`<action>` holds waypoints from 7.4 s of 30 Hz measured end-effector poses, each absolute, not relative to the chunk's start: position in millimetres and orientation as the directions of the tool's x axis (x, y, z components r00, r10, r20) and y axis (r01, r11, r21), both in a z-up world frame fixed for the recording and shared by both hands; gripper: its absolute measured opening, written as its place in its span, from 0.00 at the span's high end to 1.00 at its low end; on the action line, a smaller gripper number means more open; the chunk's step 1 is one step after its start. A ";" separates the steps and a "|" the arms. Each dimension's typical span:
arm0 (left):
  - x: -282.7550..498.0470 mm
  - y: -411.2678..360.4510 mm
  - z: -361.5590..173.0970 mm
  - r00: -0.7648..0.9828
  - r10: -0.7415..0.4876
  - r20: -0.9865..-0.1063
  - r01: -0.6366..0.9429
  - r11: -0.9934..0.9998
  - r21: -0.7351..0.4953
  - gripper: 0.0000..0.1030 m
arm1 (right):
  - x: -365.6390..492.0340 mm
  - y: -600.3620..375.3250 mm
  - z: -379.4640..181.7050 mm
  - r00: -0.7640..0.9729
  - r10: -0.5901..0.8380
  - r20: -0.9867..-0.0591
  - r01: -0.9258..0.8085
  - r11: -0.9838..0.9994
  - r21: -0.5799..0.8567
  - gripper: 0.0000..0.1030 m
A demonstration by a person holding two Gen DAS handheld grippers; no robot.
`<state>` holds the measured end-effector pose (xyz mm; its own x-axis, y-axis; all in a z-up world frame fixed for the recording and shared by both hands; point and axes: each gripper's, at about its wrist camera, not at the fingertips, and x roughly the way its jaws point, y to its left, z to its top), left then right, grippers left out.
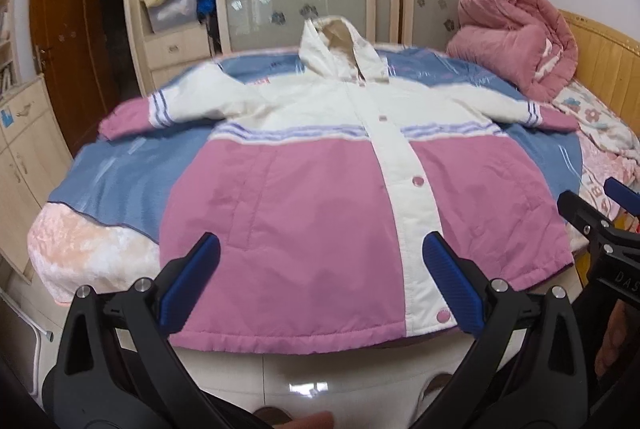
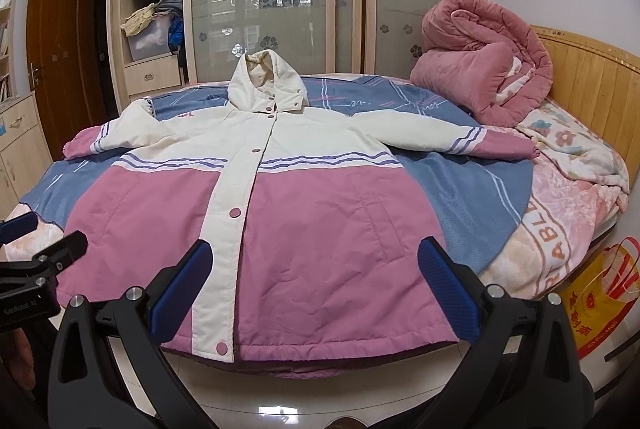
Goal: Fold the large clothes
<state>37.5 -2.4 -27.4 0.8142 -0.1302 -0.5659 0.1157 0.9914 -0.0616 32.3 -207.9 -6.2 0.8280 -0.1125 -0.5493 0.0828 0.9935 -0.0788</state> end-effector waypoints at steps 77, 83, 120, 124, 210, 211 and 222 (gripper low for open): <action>322.8 436.3 -99.6 0.859 -0.220 -0.461 -0.365 0.367 -0.856 0.07 | 99.5 -215.9 -26.2 0.844 -0.065 -0.533 0.055 0.998 -0.034 0.01; 381.7 463.7 -117.4 0.828 -0.203 -0.523 -0.408 0.423 -0.809 0.20 | 106.3 -212.8 -32.3 0.824 -0.080 -0.561 0.058 0.997 -0.058 0.01; 419.0 -29.8 -97.8 0.752 0.007 -0.659 0.311 0.878 0.364 0.05 | 96.7 -239.1 -39.3 0.775 -0.025 -0.631 0.063 0.997 0.038 0.01; 367.0 -7.1 -52.7 0.805 -0.048 -0.591 0.209 0.956 0.208 0.02 | 94.2 -246.4 -37.3 0.783 -0.030 -0.621 0.075 0.996 0.048 0.01; 121.4 43.2 -42.2 0.836 -0.137 -0.532 0.082 0.989 -0.125 0.02 | 426.5 -159.4 -86.6 0.417 0.609 -0.675 0.073 0.718 0.692 0.42; 122.2 44.7 -42.5 0.835 -0.139 -0.533 0.080 0.988 -0.132 0.02 | 433.6 -155.6 -90.8 0.419 0.601 -0.680 0.080 0.722 0.688 0.43; 126.8 45.9 -42.9 0.831 -0.138 -0.538 0.074 0.988 -0.138 0.02 | 478.9 -129.4 -101.1 0.466 0.572 -0.675 0.085 0.731 0.677 0.84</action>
